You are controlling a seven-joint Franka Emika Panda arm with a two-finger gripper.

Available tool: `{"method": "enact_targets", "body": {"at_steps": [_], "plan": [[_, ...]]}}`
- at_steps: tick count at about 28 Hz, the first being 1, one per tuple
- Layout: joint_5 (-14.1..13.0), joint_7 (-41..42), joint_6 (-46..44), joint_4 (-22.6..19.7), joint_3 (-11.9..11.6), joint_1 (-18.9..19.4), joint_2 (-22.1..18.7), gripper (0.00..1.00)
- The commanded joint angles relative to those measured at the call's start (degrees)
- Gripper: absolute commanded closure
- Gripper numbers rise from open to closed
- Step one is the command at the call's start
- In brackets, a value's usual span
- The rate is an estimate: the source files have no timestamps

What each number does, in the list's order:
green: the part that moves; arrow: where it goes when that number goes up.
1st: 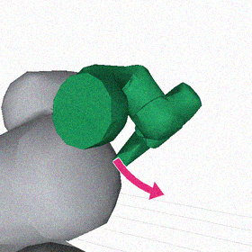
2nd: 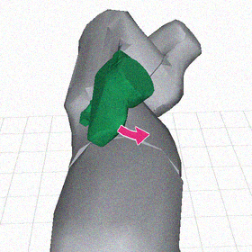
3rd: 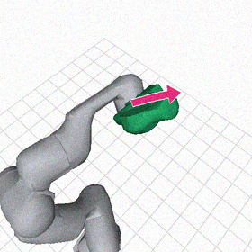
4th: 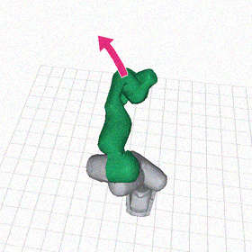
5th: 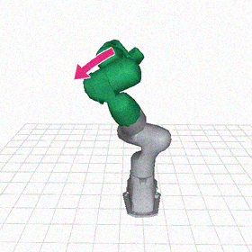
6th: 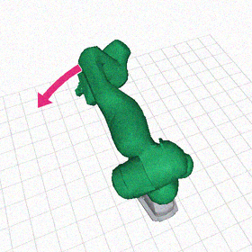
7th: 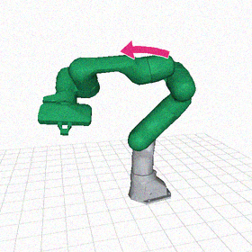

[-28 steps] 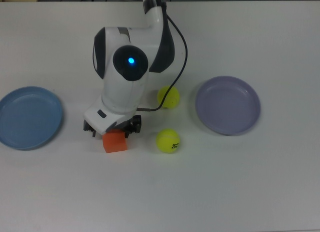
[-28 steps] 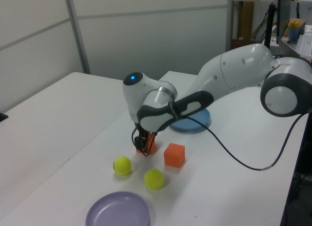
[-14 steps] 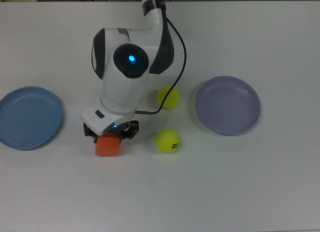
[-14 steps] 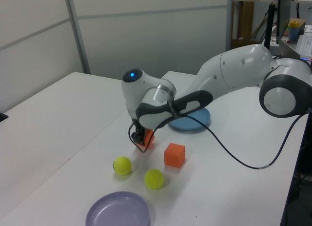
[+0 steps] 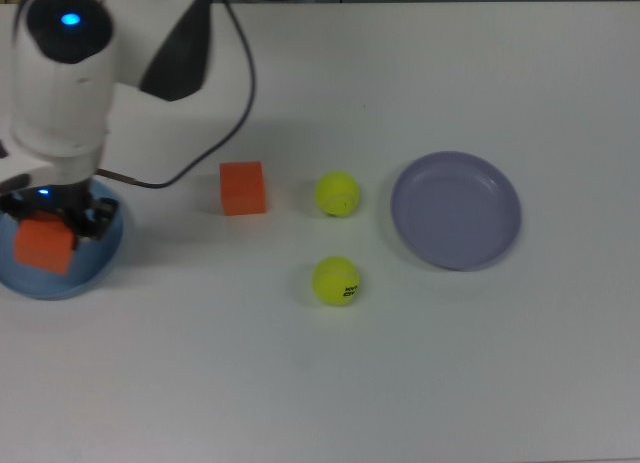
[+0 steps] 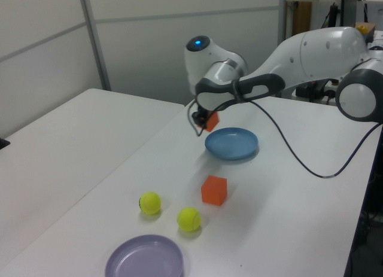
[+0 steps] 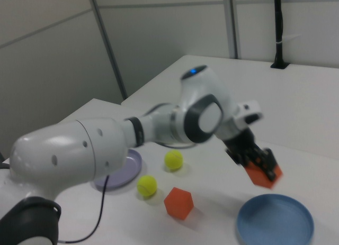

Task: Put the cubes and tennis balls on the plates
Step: 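Lift the orange cube and place it on the blue plate, then move the gripper to the second orange cube and grasp it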

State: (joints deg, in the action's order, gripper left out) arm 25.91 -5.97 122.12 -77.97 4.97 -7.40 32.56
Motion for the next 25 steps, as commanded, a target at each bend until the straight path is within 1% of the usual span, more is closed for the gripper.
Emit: {"method": "enact_targets", "body": {"at_steps": [1, 2, 5, 9, 12, 13, 14, 16, 18, 19, 20, 23, 25], "plan": [[2.8, 0.3, 0.5, -2.5, -1.9, -0.9, 1.2, 0.26], [3.1, 0.0, 0.5, -2.5, -2.4, -0.8, 1.5, 0.00], [3.2, -0.1, 0.6, -2.5, -3.2, -0.8, 2.3, 0.00], [3.0, 0.4, 0.6, -2.4, -3.2, -0.9, 2.2, 0.00], [2.4, 0.4, 0.1, -2.1, -3.1, -0.9, 1.0, 0.00], [2.4, 0.6, 0.0, -2.2, -2.9, -0.8, 0.2, 0.00], [2.2, 1.3, -1.3, -2.4, -2.5, -0.4, -1.4, 0.00], [1.3, 2.4, -3.8, -2.4, -2.1, -0.2, -2.8, 0.00], [0.1, 3.1, -7.0, -2.4, -0.4, -0.1, -3.9, 0.00], [-0.6, 3.2, -8.3, -2.3, 0.9, 0.1, -4.4, 0.00], [-1.0, 3.2, -10.7, -2.3, 3.1, 0.3, -5.0, 0.00], [-1.0, 2.9, -14.5, -2.3, 5.8, 1.6, -5.3, 0.00], [-1.0, 2.6, -17.0, -2.3, 6.9, 3.3, -5.2, 0.00]]}}
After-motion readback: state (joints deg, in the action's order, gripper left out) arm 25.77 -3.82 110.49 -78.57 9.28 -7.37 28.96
